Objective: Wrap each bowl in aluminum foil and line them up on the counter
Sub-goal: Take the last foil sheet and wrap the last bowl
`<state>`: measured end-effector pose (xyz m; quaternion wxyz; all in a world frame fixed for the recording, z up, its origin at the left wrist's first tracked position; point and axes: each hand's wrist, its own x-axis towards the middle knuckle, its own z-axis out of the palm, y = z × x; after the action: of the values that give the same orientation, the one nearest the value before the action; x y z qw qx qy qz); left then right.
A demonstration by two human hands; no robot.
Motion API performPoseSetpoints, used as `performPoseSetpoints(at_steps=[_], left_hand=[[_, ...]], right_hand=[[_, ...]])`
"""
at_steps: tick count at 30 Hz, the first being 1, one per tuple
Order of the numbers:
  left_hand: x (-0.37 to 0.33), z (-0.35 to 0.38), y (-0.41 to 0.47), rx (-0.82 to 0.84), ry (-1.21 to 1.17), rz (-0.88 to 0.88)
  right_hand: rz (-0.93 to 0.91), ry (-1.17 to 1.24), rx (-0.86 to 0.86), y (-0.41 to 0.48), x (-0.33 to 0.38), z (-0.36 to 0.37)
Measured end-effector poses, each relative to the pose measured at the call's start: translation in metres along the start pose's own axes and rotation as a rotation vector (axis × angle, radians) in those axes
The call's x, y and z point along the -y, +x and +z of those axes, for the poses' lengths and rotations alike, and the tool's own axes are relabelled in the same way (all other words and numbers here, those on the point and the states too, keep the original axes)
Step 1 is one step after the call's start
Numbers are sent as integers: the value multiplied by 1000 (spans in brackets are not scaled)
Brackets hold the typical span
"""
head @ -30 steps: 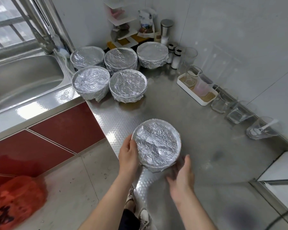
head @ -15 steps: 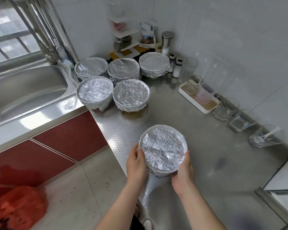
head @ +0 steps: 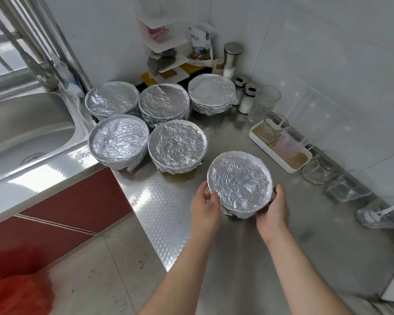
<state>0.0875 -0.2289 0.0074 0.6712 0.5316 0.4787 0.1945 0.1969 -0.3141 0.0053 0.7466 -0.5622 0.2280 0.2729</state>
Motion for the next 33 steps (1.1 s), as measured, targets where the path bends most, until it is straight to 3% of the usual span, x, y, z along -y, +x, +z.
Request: performPoseSetpoints(at_steps=[5,7,12,18,33], left_hand=[[0,19,41,-5,-32,-23],[-7,22,50,-21,-47,-3],[-20,29,66,-66,-155,-7],[-41,43,75,45,-282,21],[-55,50,91,126,-333,55]], right_hand=[[-65,-408,-149,37,11,17],[-71,-498,-127,46,16,22],[-83,-417,43,59,31,49],[-194,-314,136,86,38,77],[-217,-289,181,86,40,96]])
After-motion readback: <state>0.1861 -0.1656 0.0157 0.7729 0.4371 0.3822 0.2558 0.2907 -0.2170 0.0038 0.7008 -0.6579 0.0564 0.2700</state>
